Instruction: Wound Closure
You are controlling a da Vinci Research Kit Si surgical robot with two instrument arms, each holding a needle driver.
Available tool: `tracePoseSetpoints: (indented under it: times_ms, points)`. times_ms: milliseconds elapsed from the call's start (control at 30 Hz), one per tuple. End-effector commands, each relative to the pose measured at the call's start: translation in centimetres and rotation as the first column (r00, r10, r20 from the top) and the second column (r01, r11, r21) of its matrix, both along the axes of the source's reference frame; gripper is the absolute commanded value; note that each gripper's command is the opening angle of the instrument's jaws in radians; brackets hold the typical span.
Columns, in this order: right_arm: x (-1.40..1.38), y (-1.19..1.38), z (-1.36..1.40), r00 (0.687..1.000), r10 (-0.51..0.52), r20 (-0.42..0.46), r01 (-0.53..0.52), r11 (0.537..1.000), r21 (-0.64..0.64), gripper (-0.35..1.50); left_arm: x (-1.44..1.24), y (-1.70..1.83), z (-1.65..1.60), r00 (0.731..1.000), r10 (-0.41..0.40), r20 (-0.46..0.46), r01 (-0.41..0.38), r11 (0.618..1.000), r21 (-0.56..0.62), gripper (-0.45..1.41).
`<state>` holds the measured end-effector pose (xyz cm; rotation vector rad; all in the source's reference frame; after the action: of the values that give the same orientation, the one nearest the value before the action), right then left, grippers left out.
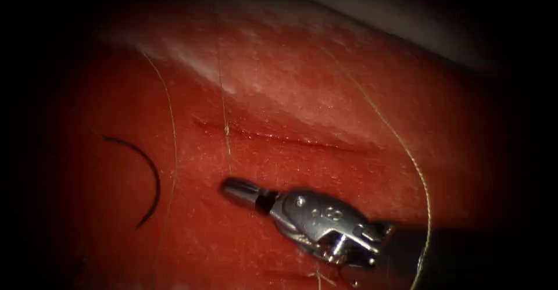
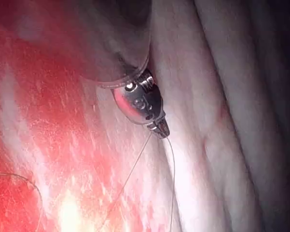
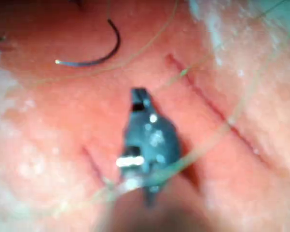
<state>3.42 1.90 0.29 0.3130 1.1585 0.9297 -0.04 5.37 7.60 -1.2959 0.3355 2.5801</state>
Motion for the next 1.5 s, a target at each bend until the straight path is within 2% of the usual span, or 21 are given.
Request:
tracePoseSetpoints:
  times_ms: [33, 267, 300, 367, 433, 467, 567, 633, 767, 800, 900, 1067, 1300, 1500]
  points:
    - [0.07, 0.0, 0.04, 1.0, -0.001, -0.003, 0.001, 1.0, 0.0, -0.35, -0.06, 0.02, 0.05, 1.0, -0.001, 0.006, 0.001, 1.0, 0.006, -0.35]
    - [-0.01, 0.16, -0.02, 1.0, -0.011, -0.008, 0.011, 1.0, -0.025, -0.35, -0.04, 0.0, -0.16, 0.999, -0.016, 0.043, 0.014, 0.998, 0.061, -0.35]
    - [-0.04, 0.25, -0.07, 1.0, 0.013, 0.006, -0.013, 0.999, -0.03, -0.05, -0.04, 0.0, -0.3, 0.997, -0.023, 0.07, 0.017, 0.996, 0.084, -0.35]
    - [-0.07, 0.33, -0.12, 1.0, 0.019, 0.005, -0.019, 1.0, -0.024, 0.42, -0.03, -0.01, -0.51, 0.994, -0.037, 0.102, 0.024, 0.992, 0.127, -0.35]
    - [-0.11, 0.39, -0.16, 1.0, 0.021, 0.006, -0.021, 1.0, -0.019, 0.69, -0.03, -0.02, -0.76, 0.991, -0.039, 0.128, 0.016, 0.986, 0.169, -0.35]
    - [-0.18, 0.48, -0.18, 1.0, 0.023, 0.007, -0.023, 1.0, -0.012, 0.86, -0.04, -0.06, -1.14, 0.986, -0.043, 0.161, 0.007, 0.975, 0.222, -0.35]
    - [-0.24, 0.54, -0.16, 0.999, 0.031, 0.009, -0.031, 0.999, -0.012, 0.98, -0.08, -0.11, -1.47, 0.982, -0.05, 0.184, 0.0, 0.965, 0.263, -0.35]
    - [-0.26, 0.6, -0.12, 0.999, 0.032, 0.013, -0.032, 0.999, -0.01, 1.06, -0.14, -0.18, -1.83, 0.977, -0.044, 0.209, -0.02, 0.956, 0.293, -0.35]
    - [-0.2, 0.73, -0.05, 0.999, 0.03, 0.029, -0.03, 1.0, 0.0, 1.09, -0.23, -0.32, -2.34, 0.969, -0.048, 0.242, -0.039, 0.938, 0.345, -0.35]
    - [-0.2, 0.73, -0.05, 0.999, 0.03, 0.029, -0.03, 1.0, 0.0, 1.09, -0.23, -0.32, -2.34, 0.969, -0.048, 0.242, -0.039, 0.938, 0.345, -0.35]
    - [-0.16, 0.8, 0.0, 0.999, 0.03, 0.032, -0.03, 1.0, 0.002, 1.11, -0.27, -0.37, -2.61, 0.965, -0.045, 0.258, -0.053, 0.93, 0.363, -0.35]
    - [-0.07, 0.98, 0.14, 0.999, 0.037, 0.035, -0.037, 0.999, 0.002, 1.13, -0.36, -0.39, -3.18, 0.957, -0.042, 0.287, -0.078, 0.916, 0.393, -0.35]
    - [0.0, 1.06, 0.26, 0.998, 0.041, 0.038, -0.041, 0.999, -0.003, 1.13, -0.42, -0.44, -3.54, 0.952, -0.037, 0.303, -0.093, 0.909, 0.405, -0.35]
    - [0.18, 1.11, 0.36, 0.997, 0.054, 0.049, -0.054, 0.999, -0.007, 1.14, -0.48, -0.47, -4.04, 0.946, -0.04, 0.322, -0.108, 0.897, 0.428, -0.35]
